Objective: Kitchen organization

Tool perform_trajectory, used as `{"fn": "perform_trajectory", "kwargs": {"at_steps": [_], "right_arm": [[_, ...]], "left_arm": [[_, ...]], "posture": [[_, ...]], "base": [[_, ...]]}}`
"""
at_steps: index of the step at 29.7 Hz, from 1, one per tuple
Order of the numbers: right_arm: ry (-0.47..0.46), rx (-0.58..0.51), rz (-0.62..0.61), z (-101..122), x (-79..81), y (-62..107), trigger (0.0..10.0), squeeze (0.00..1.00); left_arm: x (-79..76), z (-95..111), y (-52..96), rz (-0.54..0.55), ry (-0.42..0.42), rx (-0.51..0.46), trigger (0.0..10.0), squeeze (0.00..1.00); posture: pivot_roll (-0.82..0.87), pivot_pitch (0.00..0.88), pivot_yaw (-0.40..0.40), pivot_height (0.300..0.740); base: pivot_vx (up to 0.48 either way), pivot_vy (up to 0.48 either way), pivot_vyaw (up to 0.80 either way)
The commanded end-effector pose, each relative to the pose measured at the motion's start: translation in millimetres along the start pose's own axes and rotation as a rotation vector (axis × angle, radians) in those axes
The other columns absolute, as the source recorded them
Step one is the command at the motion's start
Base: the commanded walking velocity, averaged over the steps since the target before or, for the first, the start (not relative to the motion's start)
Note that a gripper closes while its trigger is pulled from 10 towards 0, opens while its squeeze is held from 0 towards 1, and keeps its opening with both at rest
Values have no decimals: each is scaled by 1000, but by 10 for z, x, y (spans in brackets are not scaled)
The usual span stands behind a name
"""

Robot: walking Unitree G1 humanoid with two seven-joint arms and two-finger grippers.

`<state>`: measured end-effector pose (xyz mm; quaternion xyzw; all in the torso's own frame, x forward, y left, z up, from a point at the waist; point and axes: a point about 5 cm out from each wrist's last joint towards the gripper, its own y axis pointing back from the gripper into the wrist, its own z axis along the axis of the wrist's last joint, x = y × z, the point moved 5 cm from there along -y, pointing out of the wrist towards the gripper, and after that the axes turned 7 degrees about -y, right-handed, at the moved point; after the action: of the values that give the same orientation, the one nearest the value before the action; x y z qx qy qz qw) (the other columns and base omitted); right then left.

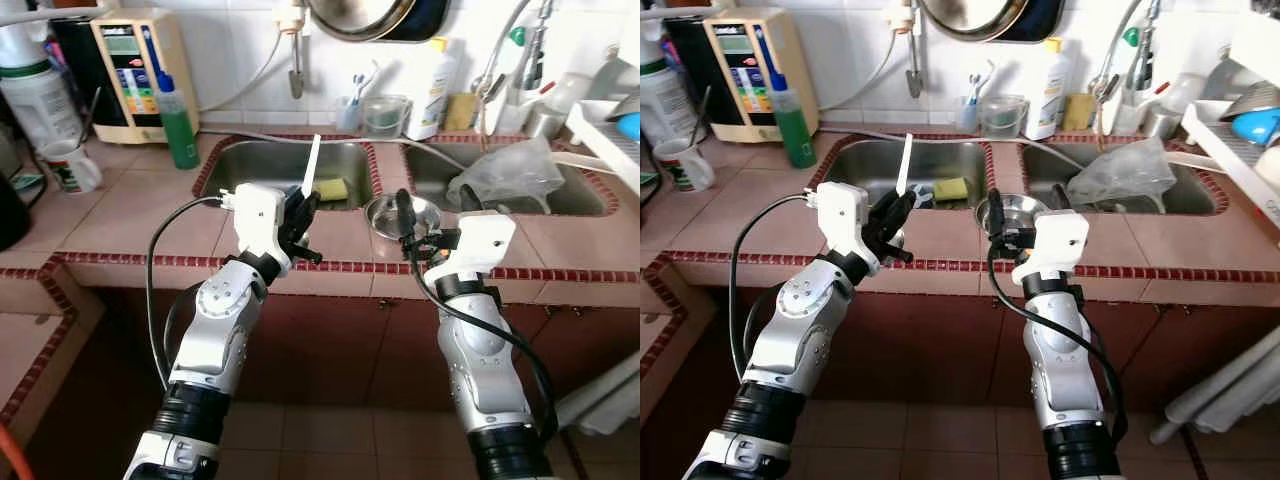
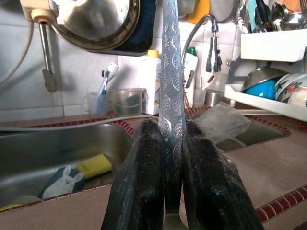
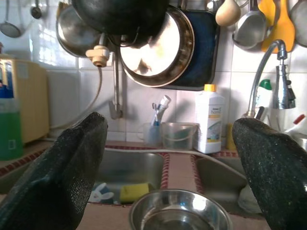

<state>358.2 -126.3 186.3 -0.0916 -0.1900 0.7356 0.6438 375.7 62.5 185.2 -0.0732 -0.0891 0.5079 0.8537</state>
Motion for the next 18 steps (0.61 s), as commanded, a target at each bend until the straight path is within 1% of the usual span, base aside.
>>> {"fn": "perform_trajectory", "kwargs": {"at_steps": [1, 18], "right_arm": [[-4, -17, -3, 39, -5, -31, 10000, 0], [-13, -15, 6, 27, 24, -29, 10000, 0]], "left_arm": [[8, 53, -31, -4, -12, -11, 10000, 0], [-16, 51, -38, -11, -8, -11, 10000, 0]], "posture": [[-97, 0, 34, 740], [-95, 0, 35, 740]], "base": [[326, 0, 0], [349, 0, 0]]}}
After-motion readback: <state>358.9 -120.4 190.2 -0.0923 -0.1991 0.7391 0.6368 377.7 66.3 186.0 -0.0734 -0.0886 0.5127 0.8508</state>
